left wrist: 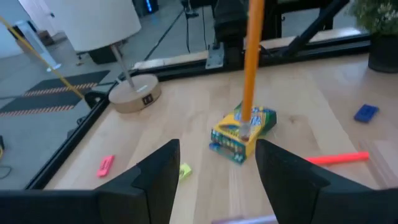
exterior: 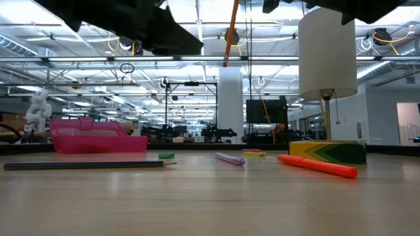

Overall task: Pack school essentials
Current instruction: Put the yellow pencil into the pink supply box

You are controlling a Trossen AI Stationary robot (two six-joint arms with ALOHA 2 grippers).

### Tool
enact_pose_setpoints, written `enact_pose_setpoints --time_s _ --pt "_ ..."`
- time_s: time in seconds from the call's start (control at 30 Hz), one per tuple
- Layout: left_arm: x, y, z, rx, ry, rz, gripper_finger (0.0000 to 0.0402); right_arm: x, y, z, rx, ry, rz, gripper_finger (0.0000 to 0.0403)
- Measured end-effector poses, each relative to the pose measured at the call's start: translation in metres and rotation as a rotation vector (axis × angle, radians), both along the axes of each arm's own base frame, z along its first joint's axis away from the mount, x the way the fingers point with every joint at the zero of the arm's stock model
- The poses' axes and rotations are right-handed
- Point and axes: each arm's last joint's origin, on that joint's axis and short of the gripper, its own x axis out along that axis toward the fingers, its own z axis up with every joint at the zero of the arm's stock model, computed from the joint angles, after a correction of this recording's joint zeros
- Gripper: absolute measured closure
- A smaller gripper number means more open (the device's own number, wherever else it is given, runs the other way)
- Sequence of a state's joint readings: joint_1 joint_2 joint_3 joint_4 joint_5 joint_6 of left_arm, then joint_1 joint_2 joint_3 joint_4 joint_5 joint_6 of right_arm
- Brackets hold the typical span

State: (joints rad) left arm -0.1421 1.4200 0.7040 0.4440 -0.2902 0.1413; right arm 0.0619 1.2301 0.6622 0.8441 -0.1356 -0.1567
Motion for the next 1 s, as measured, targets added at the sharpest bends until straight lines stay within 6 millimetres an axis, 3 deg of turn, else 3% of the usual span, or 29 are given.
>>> enact_pose_setpoints --time_s 0.2,0.73,1.0 --pt "0.013 -0.003 -0.011 -0.012 -0.055 -0.044 0.0188 -0.004 0.000 0.001 0.029 -0.077 0.006 0.0378" --pt "0.020 -0.012 -0.007 -0.086 -0.187 -0.127 0.0188 -0.012 0.001 0.019 0.044 -0.268 0.067 0.0378" --pt "0.031 -0.021 -0.011 -0.083 -0.408 -0.149 0.0188 -0.014 0.001 0.023 0.087 -0.308 0.083 0.0378"
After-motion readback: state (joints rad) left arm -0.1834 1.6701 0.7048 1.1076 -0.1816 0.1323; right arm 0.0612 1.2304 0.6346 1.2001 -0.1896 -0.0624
